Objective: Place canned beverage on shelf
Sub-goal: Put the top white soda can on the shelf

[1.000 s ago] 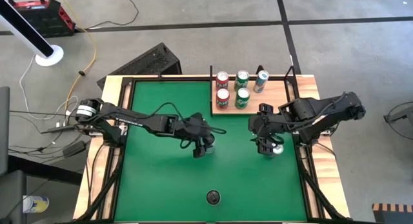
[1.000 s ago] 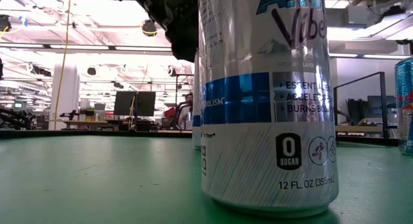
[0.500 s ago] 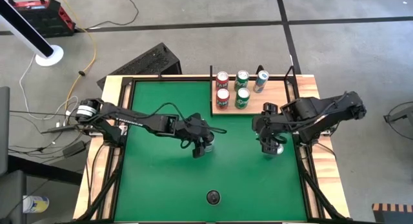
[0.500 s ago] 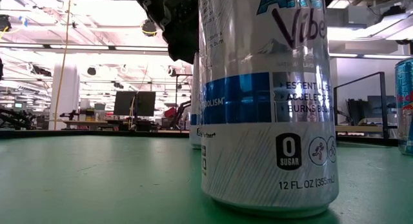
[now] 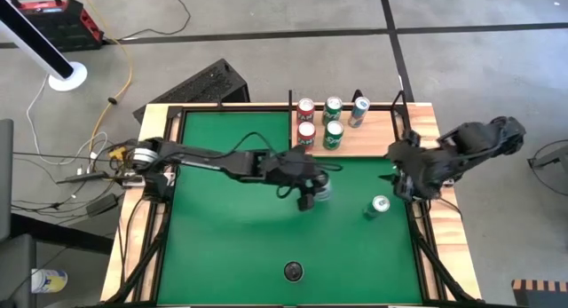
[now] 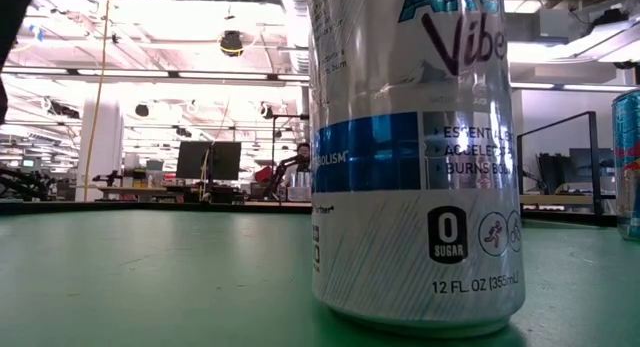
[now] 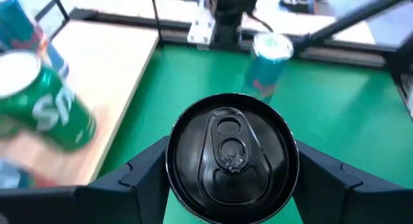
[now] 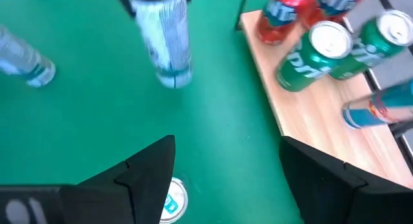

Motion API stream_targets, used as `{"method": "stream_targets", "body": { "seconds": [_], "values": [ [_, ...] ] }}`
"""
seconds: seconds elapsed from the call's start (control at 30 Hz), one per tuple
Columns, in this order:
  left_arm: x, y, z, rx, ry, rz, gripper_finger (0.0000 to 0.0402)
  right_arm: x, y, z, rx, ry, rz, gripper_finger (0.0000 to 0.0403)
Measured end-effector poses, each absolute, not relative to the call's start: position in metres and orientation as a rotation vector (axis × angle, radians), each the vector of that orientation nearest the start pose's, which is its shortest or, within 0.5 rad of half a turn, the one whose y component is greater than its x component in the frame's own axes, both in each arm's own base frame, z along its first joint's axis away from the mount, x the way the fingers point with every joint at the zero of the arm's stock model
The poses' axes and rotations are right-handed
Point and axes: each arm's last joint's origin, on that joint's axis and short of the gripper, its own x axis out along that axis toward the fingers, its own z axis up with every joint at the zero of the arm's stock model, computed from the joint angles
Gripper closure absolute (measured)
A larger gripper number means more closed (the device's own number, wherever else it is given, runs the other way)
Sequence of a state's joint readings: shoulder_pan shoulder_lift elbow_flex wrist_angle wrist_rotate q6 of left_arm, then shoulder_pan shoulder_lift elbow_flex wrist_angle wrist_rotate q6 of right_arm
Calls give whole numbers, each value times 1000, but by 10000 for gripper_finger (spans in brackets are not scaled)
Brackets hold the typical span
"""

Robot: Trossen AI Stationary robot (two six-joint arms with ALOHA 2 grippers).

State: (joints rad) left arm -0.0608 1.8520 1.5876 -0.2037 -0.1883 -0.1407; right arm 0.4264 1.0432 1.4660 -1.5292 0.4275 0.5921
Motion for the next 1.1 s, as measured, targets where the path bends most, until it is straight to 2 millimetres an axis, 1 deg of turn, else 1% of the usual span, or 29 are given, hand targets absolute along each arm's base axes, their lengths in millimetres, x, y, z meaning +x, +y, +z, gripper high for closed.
{"method": "stream_targets", "body": {
  "seconds": [0.17,0.3,0.37,0.47,0.57,0.63,0.87,0.93,1.1],
  "values": [
    [471,-10,304,-81,462,184,165,96,31,390,138,871,-324,101],
    [493,1,300,-70,450,203,165,87,26,377,181,795,-321,101],
    [501,6,292,-79,453,214,165,85,24,371,197,760,-326,101],
    [511,11,271,-76,502,227,165,83,21,363,218,716,-345,101],
    [516,16,256,-83,539,238,165,83,20,358,239,686,-352,101],
    [518,18,251,-104,547,227,165,84,19,356,254,669,-359,101],
    [517,19,249,-88,567,207,165,86,17,357,271,653,-382,101],
    [517,18,249,-86,566,194,146,86,17,357,273,652,-390,101],
    [517,18,250,-88,563,194,60,88,16,358,302,634,-405,101]
  ]
}}
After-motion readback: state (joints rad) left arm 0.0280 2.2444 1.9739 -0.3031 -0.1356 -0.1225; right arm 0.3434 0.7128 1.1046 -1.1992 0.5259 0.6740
